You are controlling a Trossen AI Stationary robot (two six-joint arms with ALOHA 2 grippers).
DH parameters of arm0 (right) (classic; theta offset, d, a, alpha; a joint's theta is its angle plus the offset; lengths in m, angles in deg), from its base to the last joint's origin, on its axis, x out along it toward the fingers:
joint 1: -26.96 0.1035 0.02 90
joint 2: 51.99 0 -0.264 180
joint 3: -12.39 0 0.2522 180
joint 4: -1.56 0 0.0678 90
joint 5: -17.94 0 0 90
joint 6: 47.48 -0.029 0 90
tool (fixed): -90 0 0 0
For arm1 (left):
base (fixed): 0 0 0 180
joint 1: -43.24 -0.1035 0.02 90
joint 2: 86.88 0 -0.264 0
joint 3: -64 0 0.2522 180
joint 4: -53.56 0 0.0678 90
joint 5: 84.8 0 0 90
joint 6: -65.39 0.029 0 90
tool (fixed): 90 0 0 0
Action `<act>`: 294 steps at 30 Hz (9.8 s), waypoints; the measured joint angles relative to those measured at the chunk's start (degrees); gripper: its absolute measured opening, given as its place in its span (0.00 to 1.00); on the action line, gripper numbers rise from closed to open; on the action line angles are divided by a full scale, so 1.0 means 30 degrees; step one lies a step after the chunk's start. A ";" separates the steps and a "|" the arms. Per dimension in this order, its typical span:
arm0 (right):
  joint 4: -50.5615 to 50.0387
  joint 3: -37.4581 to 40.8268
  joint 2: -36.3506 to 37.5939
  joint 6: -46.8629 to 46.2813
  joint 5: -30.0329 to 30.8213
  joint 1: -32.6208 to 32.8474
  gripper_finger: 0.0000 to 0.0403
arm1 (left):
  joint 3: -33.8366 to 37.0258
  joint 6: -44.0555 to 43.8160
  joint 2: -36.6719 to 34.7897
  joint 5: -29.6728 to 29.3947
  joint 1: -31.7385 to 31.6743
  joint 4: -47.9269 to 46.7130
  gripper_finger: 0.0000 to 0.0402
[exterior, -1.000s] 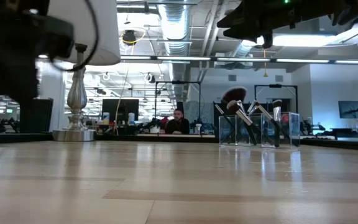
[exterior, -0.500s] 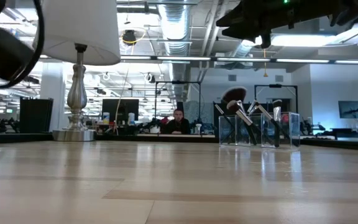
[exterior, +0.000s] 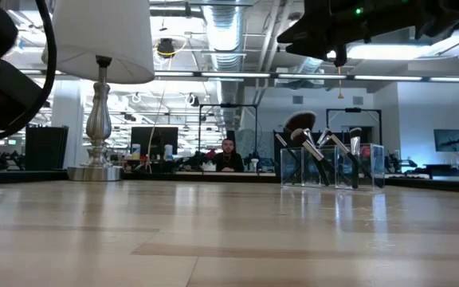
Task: Put items in baskets/containers
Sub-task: Put the eyeshadow brush into the transparent organizer, then put the liner brush into the transparent organizer
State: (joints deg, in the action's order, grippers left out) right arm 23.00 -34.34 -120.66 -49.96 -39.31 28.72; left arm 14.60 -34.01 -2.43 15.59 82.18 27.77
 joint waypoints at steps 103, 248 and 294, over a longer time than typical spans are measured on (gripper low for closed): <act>-0.2215 0.0000 0.0007 -0.2011 -0.2448 0.2083 0.43 | -0.0033 1.6012 0.5367 -1.4661 -0.3251 0.7055 0.30; -1.2874 0.0419 -0.1894 -0.9473 0.8593 0.1823 0.03 | 0.0044 3.4550 0.1610 -1.1379 -0.8138 2.6125 0.39; 0.4940 0.0393 -0.1392 0.4838 0.4741 0.5844 0.25 | -0.1421 0.8323 0.0393 -0.9557 0.2278 0.2166 0.36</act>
State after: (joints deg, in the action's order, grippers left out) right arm 37.82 -33.16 -124.83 -35.44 -25.09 46.25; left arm 10.34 -9.05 -1.25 -13.08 89.01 34.26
